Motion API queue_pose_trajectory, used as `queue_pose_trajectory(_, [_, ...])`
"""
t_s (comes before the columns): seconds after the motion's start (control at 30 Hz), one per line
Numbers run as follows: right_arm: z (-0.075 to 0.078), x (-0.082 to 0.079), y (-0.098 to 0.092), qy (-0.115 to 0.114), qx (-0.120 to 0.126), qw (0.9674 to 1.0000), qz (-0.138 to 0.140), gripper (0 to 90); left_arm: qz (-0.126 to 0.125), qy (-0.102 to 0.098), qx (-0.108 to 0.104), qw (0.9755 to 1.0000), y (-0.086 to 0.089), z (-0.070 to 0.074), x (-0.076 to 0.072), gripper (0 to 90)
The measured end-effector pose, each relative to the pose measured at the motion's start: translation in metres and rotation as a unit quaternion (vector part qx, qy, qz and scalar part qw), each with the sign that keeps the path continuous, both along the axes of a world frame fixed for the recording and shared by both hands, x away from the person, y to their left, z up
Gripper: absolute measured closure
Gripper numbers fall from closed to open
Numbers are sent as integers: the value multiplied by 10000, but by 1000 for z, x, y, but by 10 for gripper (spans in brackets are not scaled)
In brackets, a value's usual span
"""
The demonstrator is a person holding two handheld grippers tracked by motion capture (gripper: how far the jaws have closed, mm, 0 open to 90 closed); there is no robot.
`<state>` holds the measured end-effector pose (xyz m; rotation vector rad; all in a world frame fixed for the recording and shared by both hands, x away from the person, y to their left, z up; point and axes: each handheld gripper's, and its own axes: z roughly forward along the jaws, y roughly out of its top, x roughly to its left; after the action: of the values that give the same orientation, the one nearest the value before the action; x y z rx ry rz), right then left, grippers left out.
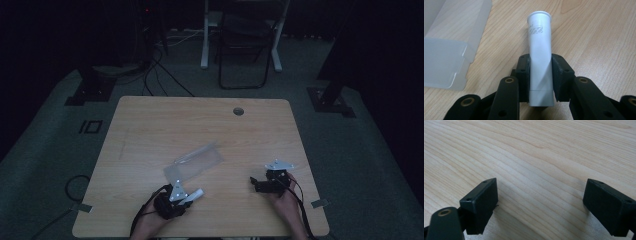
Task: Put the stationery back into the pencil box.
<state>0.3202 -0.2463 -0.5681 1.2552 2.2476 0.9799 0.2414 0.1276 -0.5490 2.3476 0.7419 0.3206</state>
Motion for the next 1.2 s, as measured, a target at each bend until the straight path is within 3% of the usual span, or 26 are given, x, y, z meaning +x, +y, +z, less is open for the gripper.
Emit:
queue_pose_trajectory(0.5, [0, 0, 0, 0, -1, 10000, 1, 125, -108, -117, 116, 9998, -6, 1, -2, 708])
queue_pose_trajectory(1.2, [0, 0, 0, 0, 0, 10000, 0, 125, -131, -641, -59, 9978, -3, 35, 1, 709])
